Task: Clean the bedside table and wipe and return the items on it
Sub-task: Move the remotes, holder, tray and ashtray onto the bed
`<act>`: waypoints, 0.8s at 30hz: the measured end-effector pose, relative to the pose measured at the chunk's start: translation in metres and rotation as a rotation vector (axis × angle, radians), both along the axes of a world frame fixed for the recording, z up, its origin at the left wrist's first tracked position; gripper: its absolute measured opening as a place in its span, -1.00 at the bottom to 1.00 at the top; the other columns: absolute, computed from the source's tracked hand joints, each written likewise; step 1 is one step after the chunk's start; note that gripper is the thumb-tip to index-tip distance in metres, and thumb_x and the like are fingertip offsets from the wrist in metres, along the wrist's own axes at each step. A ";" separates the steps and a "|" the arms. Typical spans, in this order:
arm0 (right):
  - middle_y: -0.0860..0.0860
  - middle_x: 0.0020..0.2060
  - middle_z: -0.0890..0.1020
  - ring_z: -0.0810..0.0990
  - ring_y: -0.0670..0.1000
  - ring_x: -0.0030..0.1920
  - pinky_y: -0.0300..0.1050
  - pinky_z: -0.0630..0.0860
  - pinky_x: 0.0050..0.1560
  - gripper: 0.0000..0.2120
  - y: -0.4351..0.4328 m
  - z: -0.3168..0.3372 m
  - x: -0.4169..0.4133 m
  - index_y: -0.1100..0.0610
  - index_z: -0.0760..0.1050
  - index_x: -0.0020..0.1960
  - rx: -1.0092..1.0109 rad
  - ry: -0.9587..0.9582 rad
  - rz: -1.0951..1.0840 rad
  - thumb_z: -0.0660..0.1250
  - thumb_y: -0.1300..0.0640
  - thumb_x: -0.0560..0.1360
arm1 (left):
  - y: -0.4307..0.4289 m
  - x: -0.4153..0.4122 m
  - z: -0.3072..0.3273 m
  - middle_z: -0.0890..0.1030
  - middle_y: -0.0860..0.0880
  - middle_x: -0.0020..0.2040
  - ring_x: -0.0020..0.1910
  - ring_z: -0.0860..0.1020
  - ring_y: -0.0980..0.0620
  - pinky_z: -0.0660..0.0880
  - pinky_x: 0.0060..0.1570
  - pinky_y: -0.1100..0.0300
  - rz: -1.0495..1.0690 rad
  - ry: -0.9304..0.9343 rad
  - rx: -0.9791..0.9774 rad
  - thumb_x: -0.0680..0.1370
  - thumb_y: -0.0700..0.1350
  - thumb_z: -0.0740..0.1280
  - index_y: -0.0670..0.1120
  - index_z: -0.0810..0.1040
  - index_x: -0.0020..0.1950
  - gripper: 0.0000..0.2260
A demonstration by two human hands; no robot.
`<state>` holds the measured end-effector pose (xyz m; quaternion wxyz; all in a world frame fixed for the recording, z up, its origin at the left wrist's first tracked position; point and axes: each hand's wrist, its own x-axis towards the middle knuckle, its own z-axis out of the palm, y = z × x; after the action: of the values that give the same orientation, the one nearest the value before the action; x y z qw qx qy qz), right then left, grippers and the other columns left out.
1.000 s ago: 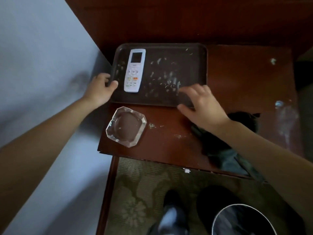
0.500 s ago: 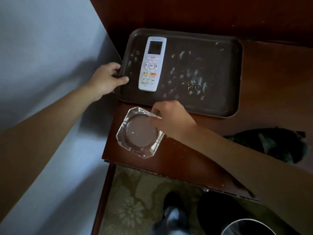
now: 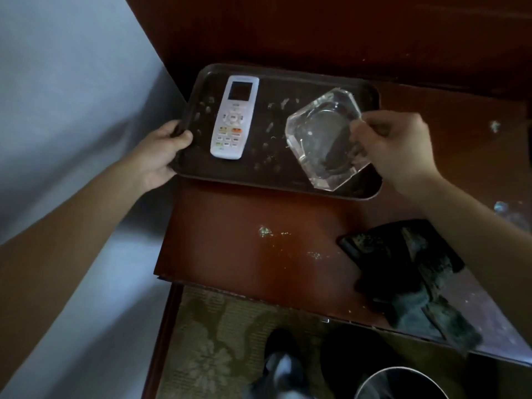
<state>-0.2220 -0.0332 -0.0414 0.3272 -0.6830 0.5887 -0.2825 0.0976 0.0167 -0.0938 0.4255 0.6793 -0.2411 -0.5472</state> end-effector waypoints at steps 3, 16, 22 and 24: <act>-0.02 -0.39 0.63 0.57 -0.25 -0.41 -0.39 0.47 -0.32 -0.81 0.001 0.007 -0.012 0.05 0.58 -0.27 -0.007 -0.001 -0.043 0.29 0.15 0.49 | 0.007 -0.006 0.003 0.66 0.13 -0.13 -0.16 0.63 0.20 0.58 -0.20 0.28 0.024 0.019 -0.055 0.61 -0.24 0.14 0.08 0.49 0.05 -0.77; -0.21 -0.47 0.62 0.57 -0.16 -0.43 -0.30 0.46 -0.33 -0.81 0.053 0.075 -0.095 0.14 0.63 -0.24 -0.058 -0.134 -0.166 0.31 0.13 0.48 | 0.028 -0.090 0.087 0.62 0.07 0.01 -0.06 0.62 0.14 0.59 -0.18 0.21 -0.100 0.066 -0.211 0.63 -0.14 0.12 0.06 0.49 0.06 -0.82; 0.00 -0.36 0.65 0.58 -0.16 -0.38 -0.18 0.53 -0.23 -0.82 0.096 0.113 -0.179 0.03 0.61 -0.26 -0.101 -0.129 -0.273 0.32 0.13 0.50 | 0.039 -0.181 0.114 0.60 0.04 0.02 -0.10 0.63 0.16 0.57 -0.26 0.25 -0.209 0.067 -0.199 0.63 -0.13 0.12 0.08 0.47 0.11 -0.82; -0.14 -0.39 0.63 0.56 -0.25 -0.39 -0.37 0.49 -0.26 -0.79 0.111 0.125 -0.214 -0.07 0.58 -0.26 -0.088 -0.128 -0.309 0.31 0.14 0.51 | 0.042 -0.216 0.120 0.60 0.04 0.01 -0.14 0.62 0.17 0.57 -0.27 0.26 -0.251 0.064 -0.194 0.63 -0.13 0.12 0.06 0.47 0.09 -0.83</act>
<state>-0.4361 0.0783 0.0831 0.2866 -0.5788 0.6515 -0.3980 -0.1183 0.0591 0.0265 0.4247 0.5817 -0.3621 -0.5917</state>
